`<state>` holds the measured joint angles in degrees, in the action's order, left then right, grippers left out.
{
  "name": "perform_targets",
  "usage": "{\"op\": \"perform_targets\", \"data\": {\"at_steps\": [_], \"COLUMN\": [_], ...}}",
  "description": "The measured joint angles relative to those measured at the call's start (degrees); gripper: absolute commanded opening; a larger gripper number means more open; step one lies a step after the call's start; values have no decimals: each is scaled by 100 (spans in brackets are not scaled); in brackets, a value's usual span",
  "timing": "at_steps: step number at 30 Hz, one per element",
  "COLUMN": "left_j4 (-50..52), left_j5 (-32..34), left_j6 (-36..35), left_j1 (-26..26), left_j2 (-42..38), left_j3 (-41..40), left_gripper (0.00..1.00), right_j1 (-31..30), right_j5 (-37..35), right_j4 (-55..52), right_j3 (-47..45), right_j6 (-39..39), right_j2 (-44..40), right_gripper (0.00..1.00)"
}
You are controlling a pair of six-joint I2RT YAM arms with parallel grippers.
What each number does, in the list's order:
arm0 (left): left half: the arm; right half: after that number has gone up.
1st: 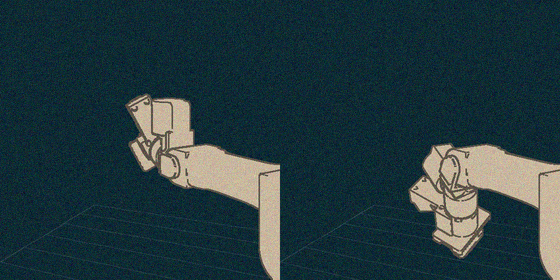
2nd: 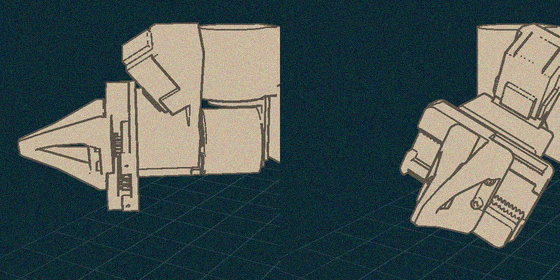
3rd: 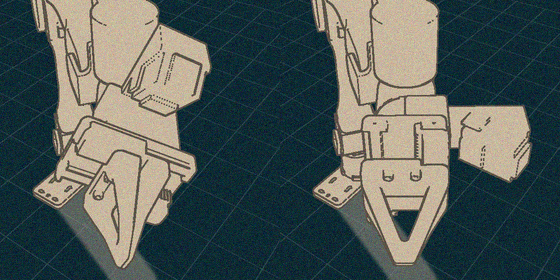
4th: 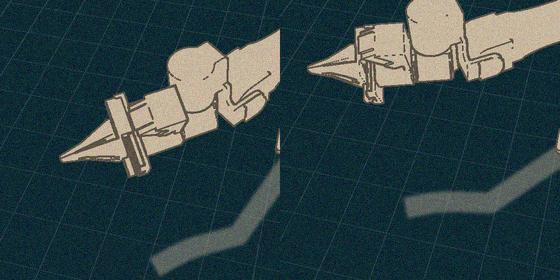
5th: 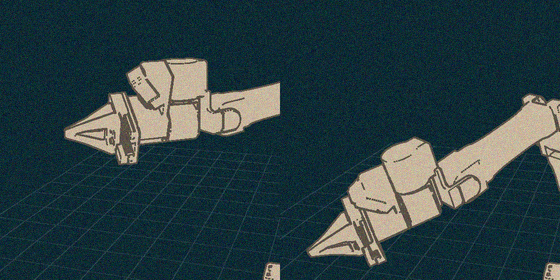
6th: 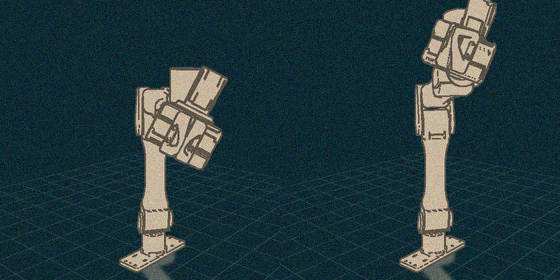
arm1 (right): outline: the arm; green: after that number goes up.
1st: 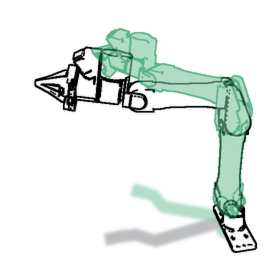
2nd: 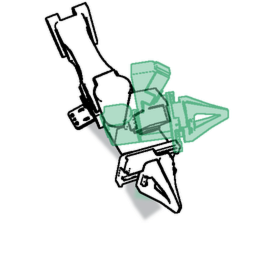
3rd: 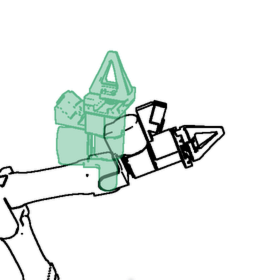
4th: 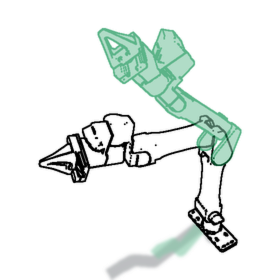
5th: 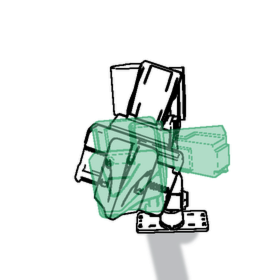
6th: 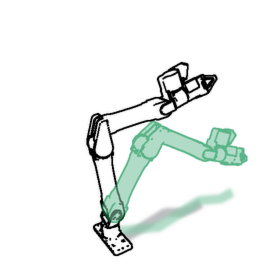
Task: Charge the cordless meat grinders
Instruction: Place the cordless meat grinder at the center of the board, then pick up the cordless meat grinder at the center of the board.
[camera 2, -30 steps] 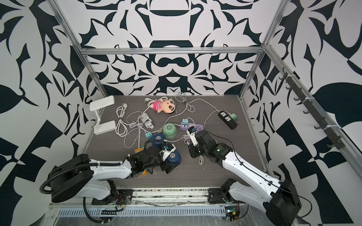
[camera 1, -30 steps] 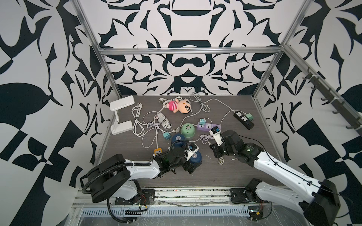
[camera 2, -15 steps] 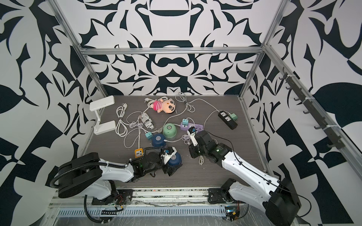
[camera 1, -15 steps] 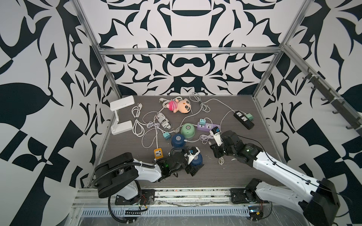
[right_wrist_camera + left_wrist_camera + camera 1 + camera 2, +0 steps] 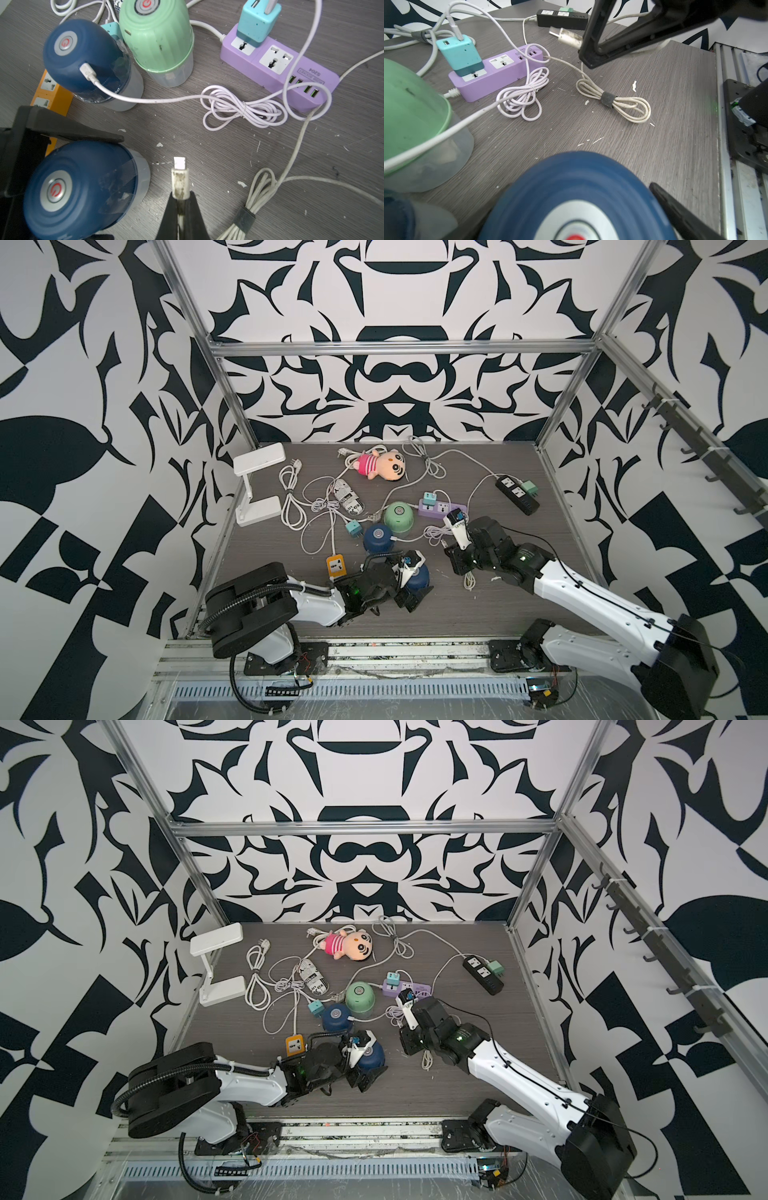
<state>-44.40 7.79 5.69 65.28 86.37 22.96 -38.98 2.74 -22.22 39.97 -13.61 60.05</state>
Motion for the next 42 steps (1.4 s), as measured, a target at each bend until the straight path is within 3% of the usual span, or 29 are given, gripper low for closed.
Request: {"op": "perform_targets", "data": {"at_steps": [13,26,32,42], "left_j4": [1377,3060,3060,2087], "left_j5": [79,-11,-17,190], "left_j6": [-127,-90,326,632], "left_j1": [0,0,44,243], "left_j2": [-538,-2243,-2518,-1847], "left_j3": [614,629,28,-649], "left_gripper": [99,99,99,99], "right_j1": [0,0,0,0], "right_j5": [-4,-4,15,319], "right_j4": [81,118,210,507], "right_j3": [-160,-201,-173,-15], "right_j6": [-2,0,2,-2], "right_j2": [-361,-409,-173,457], "right_gripper": [0,0,0,0]}}
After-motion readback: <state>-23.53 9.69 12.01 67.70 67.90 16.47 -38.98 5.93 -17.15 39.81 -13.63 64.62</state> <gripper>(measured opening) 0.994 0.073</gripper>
